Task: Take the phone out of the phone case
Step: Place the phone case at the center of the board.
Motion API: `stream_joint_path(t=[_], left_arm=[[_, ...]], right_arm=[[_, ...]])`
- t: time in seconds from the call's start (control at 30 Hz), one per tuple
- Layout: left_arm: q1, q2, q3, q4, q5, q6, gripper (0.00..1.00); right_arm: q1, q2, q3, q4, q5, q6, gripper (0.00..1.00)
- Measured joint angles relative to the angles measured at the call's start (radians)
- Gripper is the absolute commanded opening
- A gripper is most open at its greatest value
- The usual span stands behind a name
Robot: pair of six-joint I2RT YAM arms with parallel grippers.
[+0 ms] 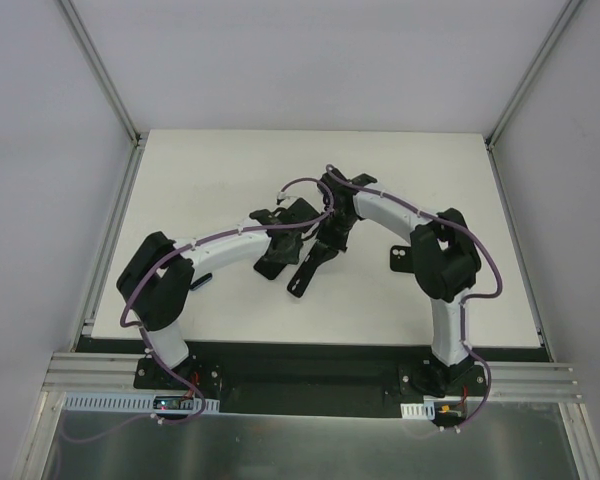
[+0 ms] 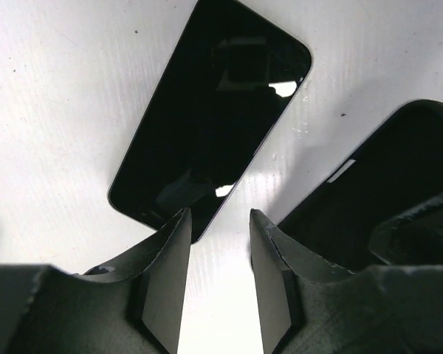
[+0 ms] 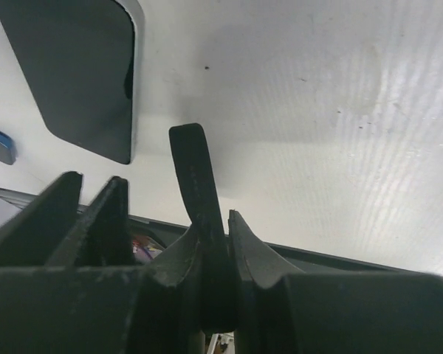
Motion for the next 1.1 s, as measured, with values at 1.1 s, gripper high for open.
stream_joint_path(t=[1.1], left_arm=[[0.188, -0.486, -0.205, 0.0, 0.106, -0.004, 0.37]], right_arm=[[-0.833, -0.377, -0.477, 0.551, -0.023, -0.14, 0.16]])
